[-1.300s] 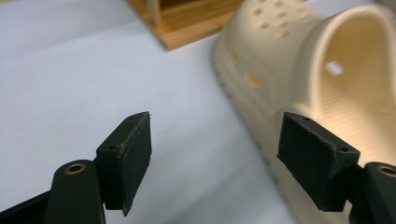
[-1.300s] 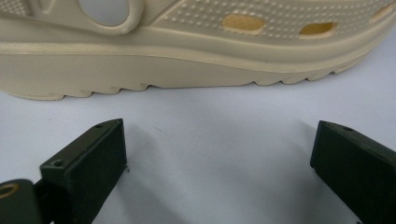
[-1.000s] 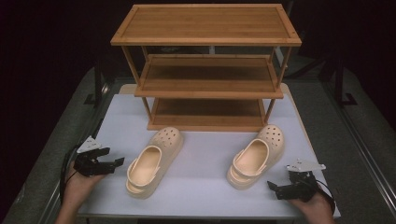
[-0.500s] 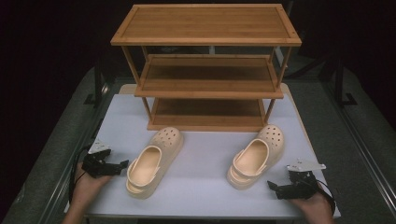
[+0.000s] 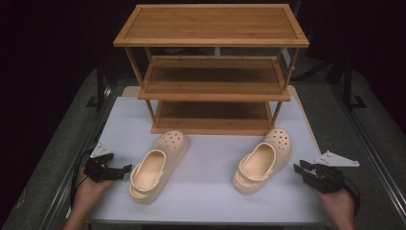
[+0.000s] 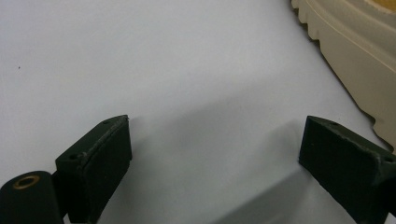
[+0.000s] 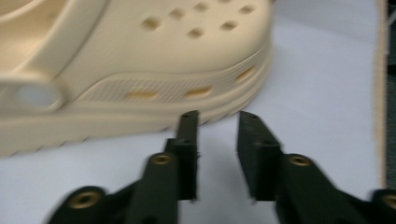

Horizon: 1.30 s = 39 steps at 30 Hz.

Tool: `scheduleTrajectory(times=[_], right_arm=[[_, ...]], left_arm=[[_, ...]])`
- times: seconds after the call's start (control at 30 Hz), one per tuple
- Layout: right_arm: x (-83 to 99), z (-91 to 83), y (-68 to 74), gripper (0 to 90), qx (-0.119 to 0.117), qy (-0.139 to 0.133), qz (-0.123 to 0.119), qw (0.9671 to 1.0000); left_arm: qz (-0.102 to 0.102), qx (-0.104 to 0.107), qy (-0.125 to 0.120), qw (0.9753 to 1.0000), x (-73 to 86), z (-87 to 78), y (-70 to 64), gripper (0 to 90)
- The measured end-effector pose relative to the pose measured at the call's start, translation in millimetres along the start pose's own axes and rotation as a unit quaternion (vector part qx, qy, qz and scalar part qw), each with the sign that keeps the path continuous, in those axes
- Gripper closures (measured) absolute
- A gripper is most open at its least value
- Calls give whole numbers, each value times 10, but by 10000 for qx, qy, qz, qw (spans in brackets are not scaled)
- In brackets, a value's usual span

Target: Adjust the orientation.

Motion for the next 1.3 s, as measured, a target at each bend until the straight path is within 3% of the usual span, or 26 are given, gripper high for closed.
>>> scheduleTrajectory(times=[0.07, 0.17, 0.37, 0.5, 0.8, 0.87, 1.07, 1.3], right_arm=[[-100, 32, -94, 816, 45, -87, 114, 9999], [-204, 80, -172, 894, 177, -76, 125, 9997], [-400, 222, -364, 895, 61, 68, 300, 9995], [-527, 350, -483, 895, -143, 100, 408, 9990], [-812, 655, -671, 895, -171, 246, 353, 9989], [-831, 765, -678, 895, -169, 379, 230, 9989], [-790, 886, -652, 896, -275, 547, 165, 9980], [-781, 910, -507, 898, -430, 664, 61, 9968]], left_arm=[[10, -13, 5, 10000, -1, 0, -2, 86], [6, -9, 7, 10000, -1, -1, -1, 86], [7, -16, -3, 10000, 0, 1, -3, 87], [12, -23, -11, 10000, 1, 2, -5, 86], [-2, -21, -14, 10000, 1, 4, -5, 87], [2, -20, -11, 10000, 2, 4, -5, 87], [2, -19, -10, 10000, 2, 4, -4, 87], [4, -17, -10, 10000, 2, 4, -3, 87]])
Point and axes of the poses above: each handheld gripper's, and its own axes: z roughly forward along the jaws, x roughly out of its underside, y roughly to its left, the point moved 2 cm from there along z, roughly forward along the jaws, and after that the axes turned 4 degrees about z, right-handed, at the moved point
